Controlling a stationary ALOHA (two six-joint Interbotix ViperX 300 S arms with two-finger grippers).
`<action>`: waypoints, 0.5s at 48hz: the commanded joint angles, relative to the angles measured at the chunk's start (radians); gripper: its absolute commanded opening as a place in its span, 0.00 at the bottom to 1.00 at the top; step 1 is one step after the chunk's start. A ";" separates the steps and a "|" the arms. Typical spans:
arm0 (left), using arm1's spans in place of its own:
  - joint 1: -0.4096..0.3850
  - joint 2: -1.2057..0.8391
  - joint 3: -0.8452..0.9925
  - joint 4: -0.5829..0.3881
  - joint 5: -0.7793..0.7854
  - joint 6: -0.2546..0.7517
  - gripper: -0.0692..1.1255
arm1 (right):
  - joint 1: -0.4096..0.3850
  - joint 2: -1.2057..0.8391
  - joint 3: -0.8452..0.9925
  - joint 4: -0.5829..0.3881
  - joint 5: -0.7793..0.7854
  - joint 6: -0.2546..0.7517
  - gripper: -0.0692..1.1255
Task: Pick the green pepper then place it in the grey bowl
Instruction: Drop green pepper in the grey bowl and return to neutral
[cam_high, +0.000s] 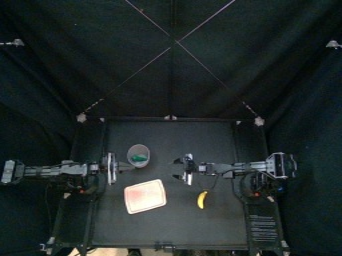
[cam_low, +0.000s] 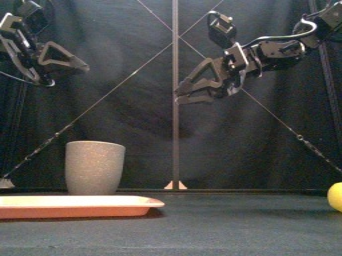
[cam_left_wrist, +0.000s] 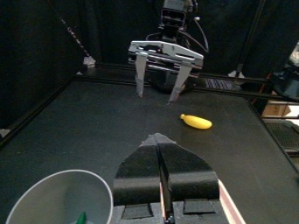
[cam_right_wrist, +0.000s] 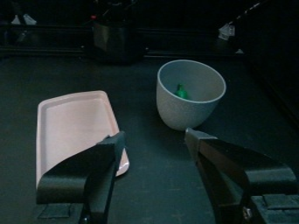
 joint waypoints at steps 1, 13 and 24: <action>0.003 0.002 -0.014 -0.002 -0.003 0.000 0.14 | -0.003 -0.032 -0.009 0.002 -0.009 -0.002 0.83; 0.003 0.003 -0.011 -0.002 -0.003 0.000 0.14 | -0.003 -0.032 -0.011 0.003 -0.009 -0.002 0.83; 0.008 0.003 -0.006 -0.002 -0.003 -0.003 0.14 | -0.005 -0.032 -0.009 0.005 -0.009 -0.002 0.83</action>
